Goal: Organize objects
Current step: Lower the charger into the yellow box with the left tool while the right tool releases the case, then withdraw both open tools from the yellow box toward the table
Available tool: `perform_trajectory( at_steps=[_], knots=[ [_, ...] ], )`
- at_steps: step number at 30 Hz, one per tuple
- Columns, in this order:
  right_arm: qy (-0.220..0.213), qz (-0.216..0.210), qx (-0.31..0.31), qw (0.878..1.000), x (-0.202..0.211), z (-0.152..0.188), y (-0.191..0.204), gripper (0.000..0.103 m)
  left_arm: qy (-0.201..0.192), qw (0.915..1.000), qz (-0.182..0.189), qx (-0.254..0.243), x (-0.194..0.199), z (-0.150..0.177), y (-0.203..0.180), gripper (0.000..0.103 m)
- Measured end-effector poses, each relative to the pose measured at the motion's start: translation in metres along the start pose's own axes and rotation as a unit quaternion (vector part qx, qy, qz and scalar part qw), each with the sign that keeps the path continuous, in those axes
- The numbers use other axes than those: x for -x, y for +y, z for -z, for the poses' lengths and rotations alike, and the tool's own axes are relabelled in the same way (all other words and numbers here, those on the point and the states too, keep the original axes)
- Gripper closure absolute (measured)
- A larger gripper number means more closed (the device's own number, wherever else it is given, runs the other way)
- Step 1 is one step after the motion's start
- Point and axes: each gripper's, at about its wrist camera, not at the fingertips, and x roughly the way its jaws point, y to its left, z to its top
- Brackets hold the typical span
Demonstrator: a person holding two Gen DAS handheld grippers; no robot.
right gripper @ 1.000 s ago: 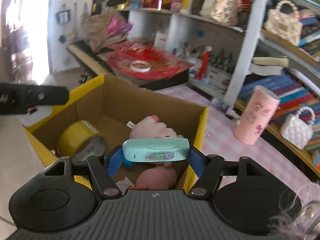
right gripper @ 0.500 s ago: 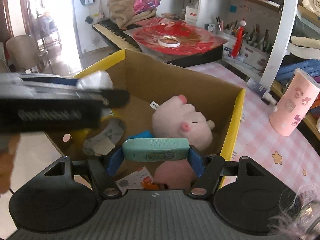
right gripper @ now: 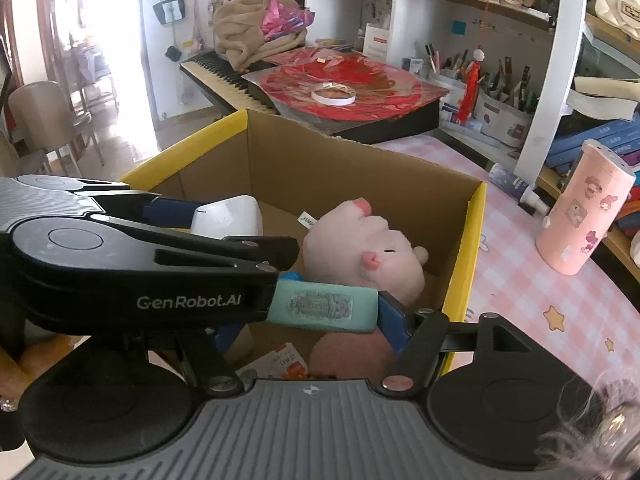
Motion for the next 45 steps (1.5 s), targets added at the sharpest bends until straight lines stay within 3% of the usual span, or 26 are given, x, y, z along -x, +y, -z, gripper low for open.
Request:
perform_trajectory(
  at_steps=[3, 6, 11, 20, 27, 31, 45],
  knots=[
    [-0.002, 0.006, -0.005, 1.0, 0.002, 0.001, 0.001, 0.032, -0.006, 0.9999, 0.0, -0.01, 0.005, 0.002, -0.002, 0.035],
    [-0.013, 0.022, -0.005, 1.0, 0.01, 0.003, 0.005, 0.028, -0.029, 0.9993, -0.007, -0.022, 0.018, 0.0, -0.006, 0.021],
    [-0.04, 0.041, -0.028, 0.998, 0.033, 0.009, 0.008, 0.025, -0.072, 0.9971, -0.004, -0.025, 0.049, -0.006, -0.004, 0.019],
    [-0.103, 0.122, -0.069, 0.985, 0.086, 0.025, 0.02, 0.021, -0.1, 0.9949, -0.013, 0.004, 0.101, 0.011, 0.009, 0.011],
    [-0.109, 0.186, -0.113, 0.97, 0.114, 0.056, 0.035, 0.018, -0.082, 0.9965, -0.017, 0.0, 0.126, 0.044, 0.017, 0.01],
    [-0.089, 0.212, -0.138, 0.963, 0.122, 0.079, 0.048, 0.017, -0.061, 0.9979, -0.021, -0.008, 0.133, 0.061, 0.018, 0.009],
    [-0.039, 0.231, -0.138, 0.962, 0.14, 0.136, 0.093, 0.01, 0.0, 0.9995, -0.005, -0.032, 0.155, 0.111, 0.009, 0.007]
  ],
)
